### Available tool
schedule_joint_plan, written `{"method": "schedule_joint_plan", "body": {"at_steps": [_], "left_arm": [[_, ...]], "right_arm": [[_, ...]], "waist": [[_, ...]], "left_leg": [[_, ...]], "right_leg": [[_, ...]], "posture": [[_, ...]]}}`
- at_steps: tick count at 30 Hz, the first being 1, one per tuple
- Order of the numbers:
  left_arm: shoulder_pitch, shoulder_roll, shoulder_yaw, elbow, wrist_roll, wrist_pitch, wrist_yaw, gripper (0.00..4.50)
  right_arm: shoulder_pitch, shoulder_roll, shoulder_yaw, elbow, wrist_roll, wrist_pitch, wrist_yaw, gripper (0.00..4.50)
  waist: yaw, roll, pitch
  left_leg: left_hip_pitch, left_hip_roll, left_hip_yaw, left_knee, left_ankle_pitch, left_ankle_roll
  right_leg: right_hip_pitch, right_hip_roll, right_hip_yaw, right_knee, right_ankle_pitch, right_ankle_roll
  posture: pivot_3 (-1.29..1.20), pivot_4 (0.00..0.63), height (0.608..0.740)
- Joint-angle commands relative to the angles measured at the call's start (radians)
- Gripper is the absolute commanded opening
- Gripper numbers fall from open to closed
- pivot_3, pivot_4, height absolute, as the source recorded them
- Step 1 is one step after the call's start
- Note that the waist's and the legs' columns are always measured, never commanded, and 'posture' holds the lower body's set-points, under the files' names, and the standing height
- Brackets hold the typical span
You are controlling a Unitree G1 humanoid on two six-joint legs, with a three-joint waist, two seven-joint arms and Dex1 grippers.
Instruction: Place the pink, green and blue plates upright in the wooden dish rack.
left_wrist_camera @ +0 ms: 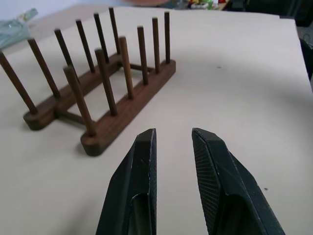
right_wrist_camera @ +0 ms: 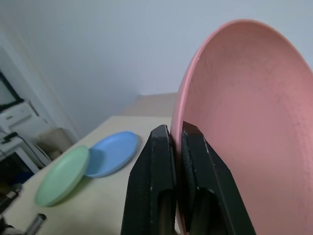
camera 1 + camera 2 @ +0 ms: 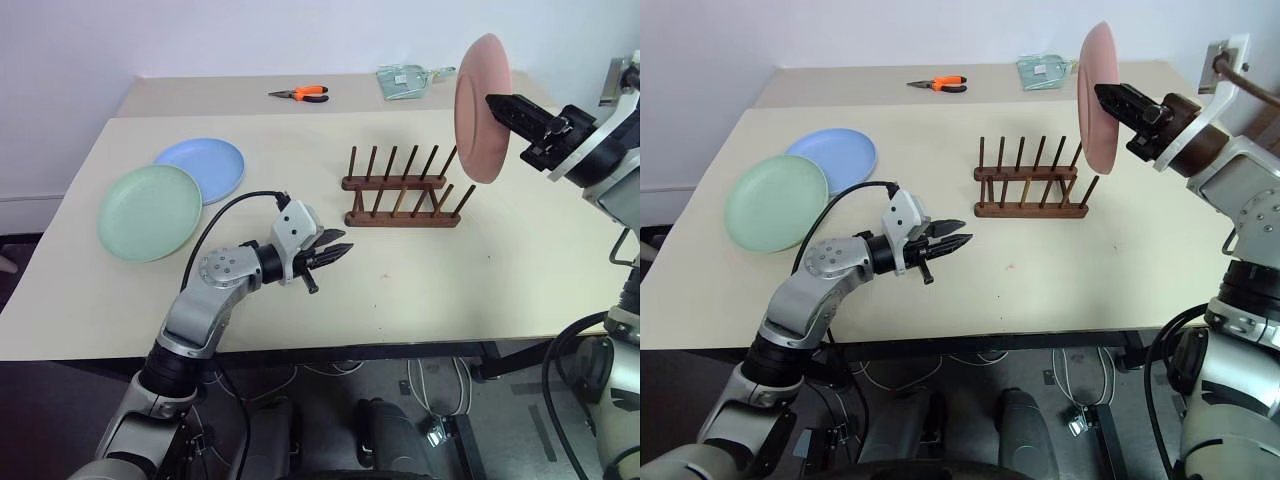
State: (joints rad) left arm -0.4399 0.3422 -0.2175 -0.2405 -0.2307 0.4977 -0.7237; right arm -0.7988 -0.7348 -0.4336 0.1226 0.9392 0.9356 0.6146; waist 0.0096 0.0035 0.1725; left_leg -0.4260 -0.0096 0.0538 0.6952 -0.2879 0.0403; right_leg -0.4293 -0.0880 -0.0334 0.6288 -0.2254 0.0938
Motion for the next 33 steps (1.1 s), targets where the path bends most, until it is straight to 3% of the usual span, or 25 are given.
{"method": "schedule_joint_plan", "body": {"at_steps": [1, 19, 23, 26, 29, 31, 33], "left_arm": [[-0.003, 0.0, 0.013, -0.045, -0.018, -0.002, 0.004, 1.15], [0.002, 0.004, 0.009, -0.049, -0.025, -0.003, 0.01, 1.15], [0.014, 0.002, 0.019, -0.062, -0.05, 0.021, 0.015, 1.15], [0.018, -0.015, 0.051, -0.076, -0.096, 0.062, 0.03, 1.96], [0.003, -0.035, 0.09, -0.076, -0.11, 0.081, 0.079, 3.4], [-0.023, -0.077, 0.177, -0.057, -0.105, 0.082, 0.196, 4.37], [-0.058, -0.108, 0.27, -0.025, -0.061, 0.071, 0.348, 4.37]], "right_arm": [[-0.046, -0.009, -0.023, 0.008, 0.028, 0.008, 0.017, 0.06], [-0.182, -0.01, 0.011, 0.401, -0.077, 0.004, 0.085, 0.06], [-0.21, 0.003, 0.002, 0.437, -0.11, -0.037, 0.076, 1.47], [-0.219, 0.02, 0.025, 0.451, -0.215, -0.192, 0.026, 2.9], [-0.236, 0.031, 0.024, 0.459, -0.286, -0.336, -0.009, 2.92], [-0.249, 0.021, 0.029, 0.439, -0.346, -0.462, -0.021, 2.92], [-0.249, 0.005, 0.055, 0.383, -0.4, -0.548, -0.011, 2.92]], "waist": [[0.003, 0.0, 0.0], [0.002, 0.0, 0.0], [0.001, 0.0, 0.0], [0.001, 0.0, 0.0], [0.002, 0.0, 0.0], [0.002, 0.001, 0.001], [0.003, 0.001, 0.001]], "left_leg": [[0.0, 0.0, 0.0, 0.0, 0.0, 0.0], [0.0, 0.0, 0.001, 0.0, 0.0, 0.0], [0.0, 0.0, 0.001, 0.0, 0.0, 0.0], [0.0, 0.0, 0.001, 0.0, 0.0, 0.0], [0.0, 0.0, 0.001, 0.0, 0.0, 0.0], [0.0, 0.0, 0.001, 0.0, 0.0, 0.0], [0.0, 0.0, 0.001, 0.0, 0.0, 0.0]], "right_leg": [[0.0, 0.0, 0.0, 0.0, 0.0, 0.0], [0.0, 0.0, 0.0, 0.0, 0.0, 0.0], [0.0, 0.001, 0.0, 0.0, 0.0, 0.0], [0.0, 0.0, 0.0, 0.0, 0.0, 0.0], [0.0, 0.001, 0.0, 0.0, 0.0, 0.0], [0.0, 0.001, 0.0, 0.0, 0.0, 0.0], [0.0, 0.001, 0.0, 0.0, 0.0, 0.001]], "posture": [[0.0, 0.15, 0.74], [0.0, 0.15, 0.74], [0.0, 0.15, 0.74], [0.0, 0.15, 0.74], [0.0, 0.15, 0.74], [0.0, 0.15, 0.74], [0.0, 0.15, 0.74]]}}
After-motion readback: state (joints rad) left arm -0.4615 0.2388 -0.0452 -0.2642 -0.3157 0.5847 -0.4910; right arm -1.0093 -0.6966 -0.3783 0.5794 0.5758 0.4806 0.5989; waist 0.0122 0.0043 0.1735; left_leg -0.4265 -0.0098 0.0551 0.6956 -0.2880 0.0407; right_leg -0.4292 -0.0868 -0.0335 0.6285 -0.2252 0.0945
